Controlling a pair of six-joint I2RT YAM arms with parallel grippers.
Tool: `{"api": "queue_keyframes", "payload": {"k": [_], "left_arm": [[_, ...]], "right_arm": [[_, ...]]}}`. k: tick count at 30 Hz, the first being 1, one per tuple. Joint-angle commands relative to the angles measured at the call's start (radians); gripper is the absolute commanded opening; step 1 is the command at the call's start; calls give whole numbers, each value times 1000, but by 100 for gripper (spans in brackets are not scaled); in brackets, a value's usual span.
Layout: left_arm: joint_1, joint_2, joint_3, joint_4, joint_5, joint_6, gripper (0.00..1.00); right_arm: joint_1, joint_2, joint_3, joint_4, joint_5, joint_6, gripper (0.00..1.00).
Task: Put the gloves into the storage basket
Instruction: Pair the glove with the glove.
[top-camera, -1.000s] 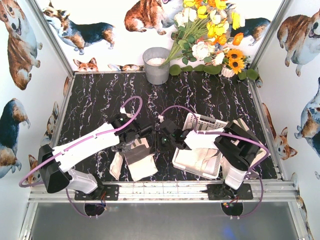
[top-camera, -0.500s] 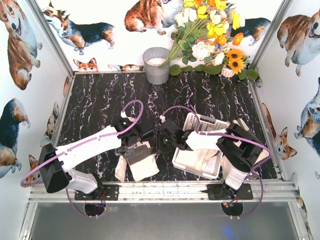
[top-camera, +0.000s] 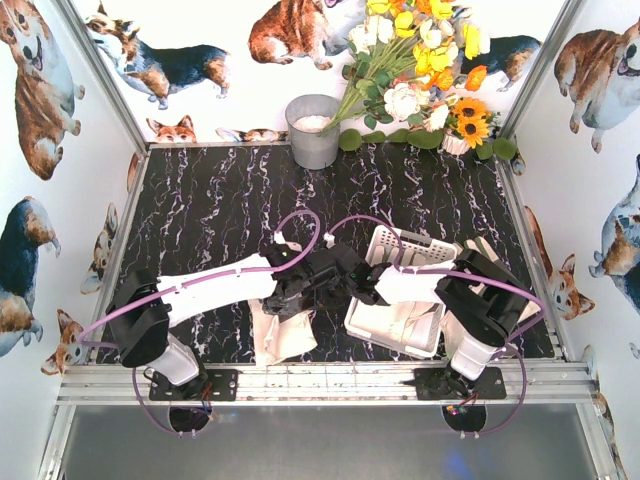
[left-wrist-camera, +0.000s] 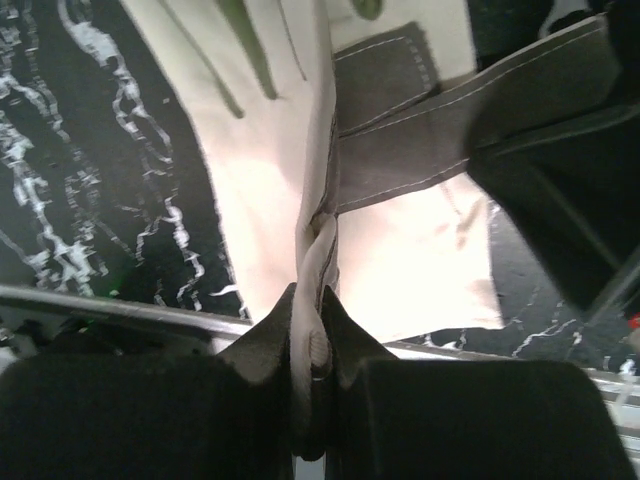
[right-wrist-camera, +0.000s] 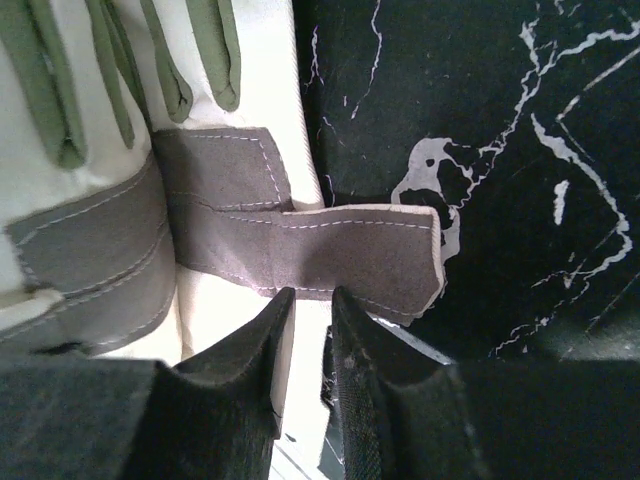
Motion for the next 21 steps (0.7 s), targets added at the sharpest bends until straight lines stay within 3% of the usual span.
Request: {"api": "queue_keyframes", "payload": {"k": [1, 21], "left_arm": [[-4, -12, -39, 148, 34, -9, 0], [17, -79, -163, 323, -39, -128, 0]], "right_arm": [[5, -43, -12, 37, 1, -2, 25], [6, -157, 4, -24, -16, -24, 34]]}}
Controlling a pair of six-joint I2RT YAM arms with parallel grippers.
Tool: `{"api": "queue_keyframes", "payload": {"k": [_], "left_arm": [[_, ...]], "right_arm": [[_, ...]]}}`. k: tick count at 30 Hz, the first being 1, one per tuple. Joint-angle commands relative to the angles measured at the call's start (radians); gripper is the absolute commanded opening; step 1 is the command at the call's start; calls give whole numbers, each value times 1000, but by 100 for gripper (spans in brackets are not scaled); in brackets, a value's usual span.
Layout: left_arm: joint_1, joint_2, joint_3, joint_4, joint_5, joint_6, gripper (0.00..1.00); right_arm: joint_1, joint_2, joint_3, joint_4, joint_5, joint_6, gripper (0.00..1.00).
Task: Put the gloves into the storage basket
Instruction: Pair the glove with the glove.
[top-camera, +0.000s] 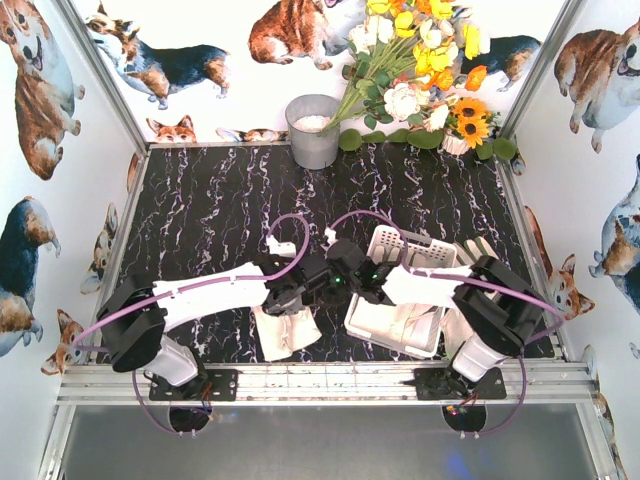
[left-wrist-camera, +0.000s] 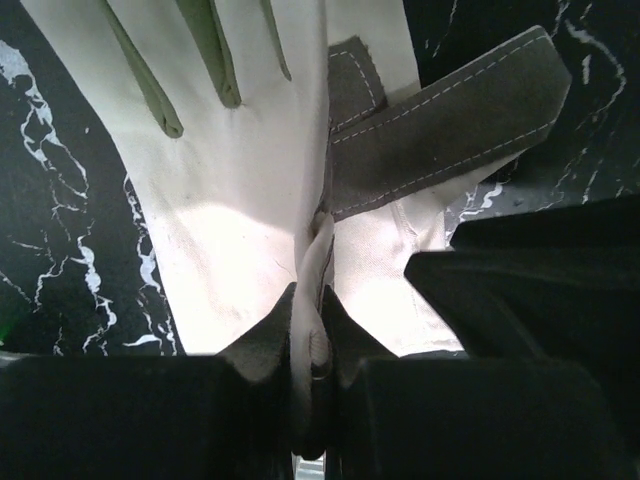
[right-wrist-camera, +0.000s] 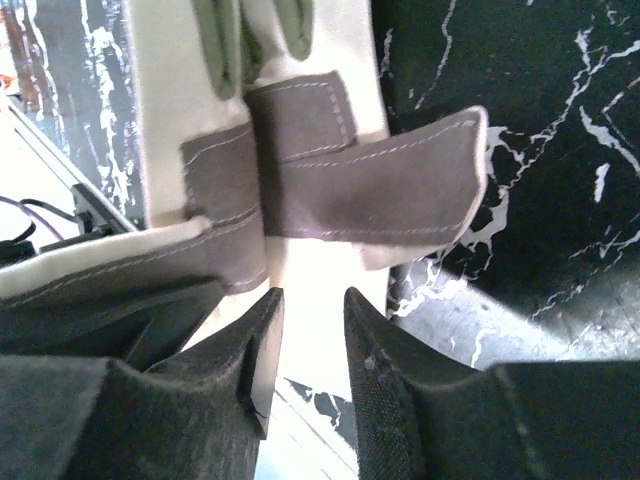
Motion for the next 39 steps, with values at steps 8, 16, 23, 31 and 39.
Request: {"api": "queue_keyframes", "payload": {"k": [8, 16, 23, 31, 39], "left_arm": [[23, -177, -104, 182, -10, 11, 49], [29, -343, -133, 194, 10, 76, 72], [140, -457, -180, 170, 98, 165, 77], [290, -549, -410, 314, 282, 178, 69], [348, -609, -531, 360, 330, 174, 55]], "right_arm": [[4, -201, -2, -110, 98, -37, 42], [-6, -289, -9, -194, 138, -30, 46], [-5, -317, 3, -230, 81, -38, 54], [95, -211, 51, -288, 88, -45, 50], [116, -99, 117, -298, 127, -89, 45]]}}
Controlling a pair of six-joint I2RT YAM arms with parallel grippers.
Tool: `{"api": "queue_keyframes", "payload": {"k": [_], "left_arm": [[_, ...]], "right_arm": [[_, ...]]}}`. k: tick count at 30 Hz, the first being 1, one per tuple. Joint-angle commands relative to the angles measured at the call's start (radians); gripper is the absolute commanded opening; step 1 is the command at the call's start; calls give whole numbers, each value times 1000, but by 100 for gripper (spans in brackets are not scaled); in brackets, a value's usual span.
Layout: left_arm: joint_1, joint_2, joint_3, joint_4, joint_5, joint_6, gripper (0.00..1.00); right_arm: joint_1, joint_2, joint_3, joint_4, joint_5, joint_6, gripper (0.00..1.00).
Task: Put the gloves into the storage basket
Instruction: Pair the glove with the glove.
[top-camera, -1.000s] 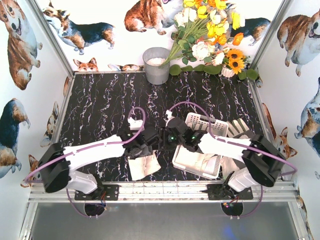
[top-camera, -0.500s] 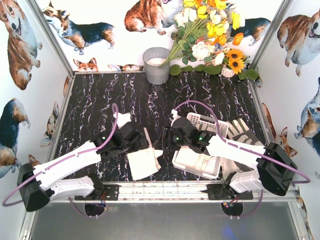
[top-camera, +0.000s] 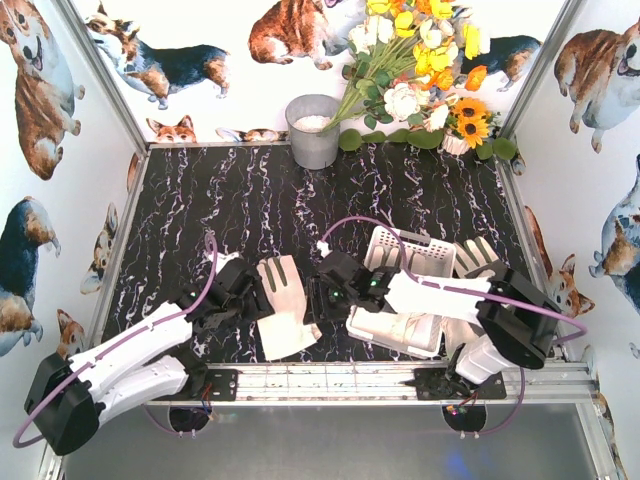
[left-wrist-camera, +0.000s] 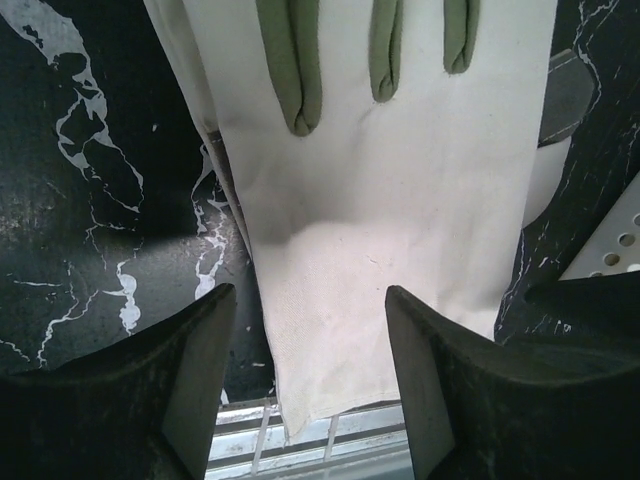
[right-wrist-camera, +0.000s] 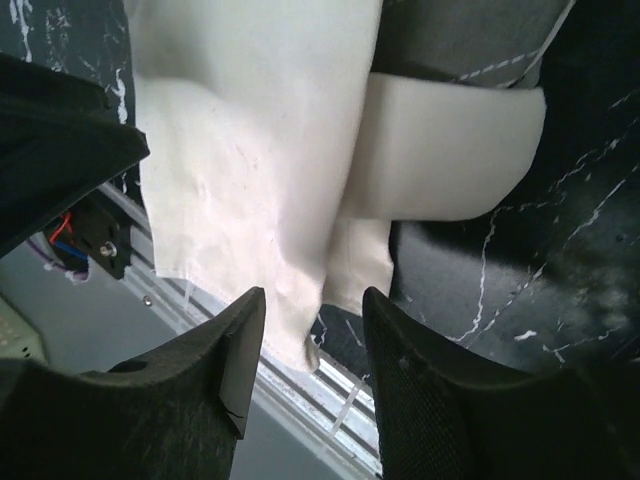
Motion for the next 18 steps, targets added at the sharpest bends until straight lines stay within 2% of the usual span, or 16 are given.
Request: {"api": "queue_keyframes", "payload": {"k": [1, 7, 10, 18], "left_arm": [[31, -28, -49, 64, 54, 7, 54], [53, -38, -102, 77, 55, 5, 50], [61, -41, -136, 112, 75, -3, 49], [72, -46, -181, 160, 90, -15, 38]], "right_arm": [[-1, 37, 82, -11, 53, -52, 45], [0, 71, 114, -58, 136, -55, 45], [0, 73, 105, -55, 169, -44, 49], [-1, 110, 115, -83, 252, -42, 61]]}}
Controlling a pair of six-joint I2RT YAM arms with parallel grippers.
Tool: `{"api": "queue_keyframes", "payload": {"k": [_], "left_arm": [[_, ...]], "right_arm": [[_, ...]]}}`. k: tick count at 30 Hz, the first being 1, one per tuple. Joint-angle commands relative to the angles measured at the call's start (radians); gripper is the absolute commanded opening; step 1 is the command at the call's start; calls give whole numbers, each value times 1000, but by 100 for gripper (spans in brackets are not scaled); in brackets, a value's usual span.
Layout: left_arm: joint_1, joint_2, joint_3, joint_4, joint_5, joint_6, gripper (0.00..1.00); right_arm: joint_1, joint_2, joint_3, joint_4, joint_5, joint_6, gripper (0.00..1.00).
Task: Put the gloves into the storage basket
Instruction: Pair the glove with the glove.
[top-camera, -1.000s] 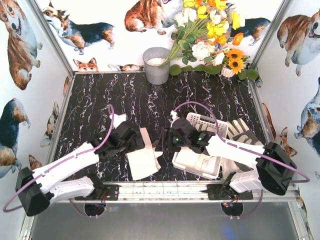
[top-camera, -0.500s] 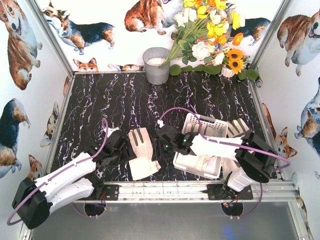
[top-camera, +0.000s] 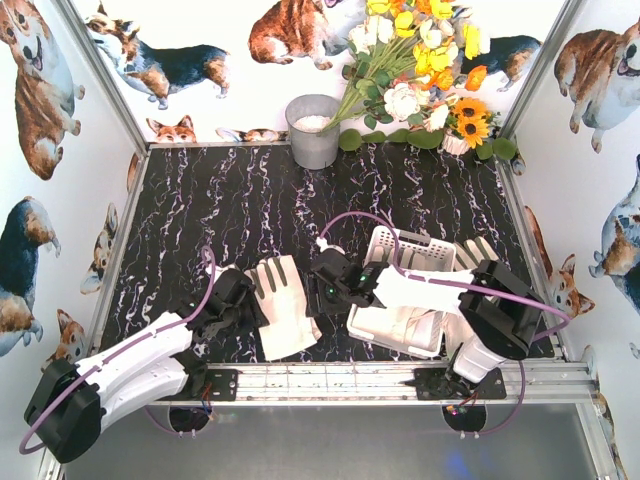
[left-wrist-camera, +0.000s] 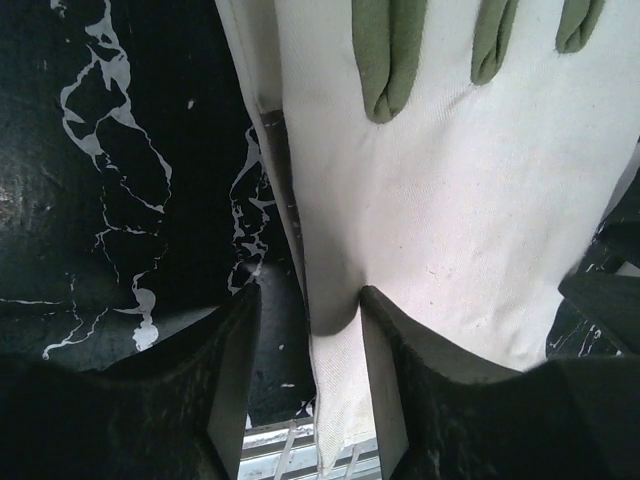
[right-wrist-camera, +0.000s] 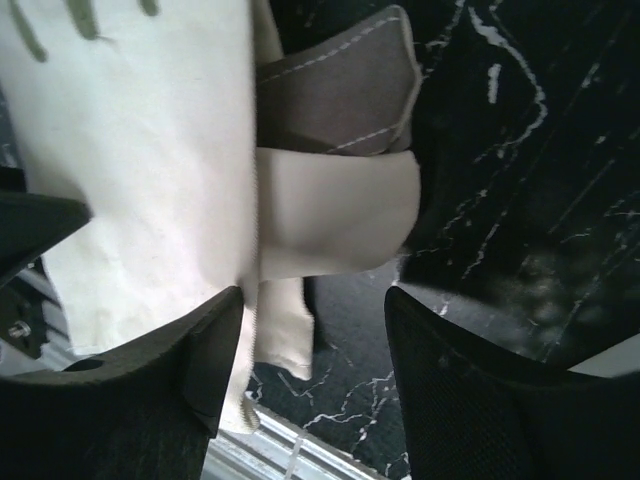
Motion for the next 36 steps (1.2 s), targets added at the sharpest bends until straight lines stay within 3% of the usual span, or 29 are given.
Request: {"api": "queue_keyframes", "payload": {"k": [1, 7, 15, 23, 28, 36], "left_arm": [[14, -7, -20, 39, 10, -5, 37], [17, -8, -40, 39, 7, -11, 28], [21, -18, -54, 36, 6, -16, 23], [22, -26, -48, 31, 7, -17, 13], [22, -40, -40, 23, 5, -16, 4], [23, -89, -14, -14, -10, -20, 0]], "right_arm": [[-3, 14, 35, 2, 90, -5, 63], [-30, 25, -9, 110, 26, -15, 71], [-52, 59, -24, 185, -17, -33, 65], [-55, 53, -29, 194, -31, -38, 33], [-55, 17, -34, 182, -33, -45, 8], [-51, -55, 5, 108, -28, -75, 4]]}}
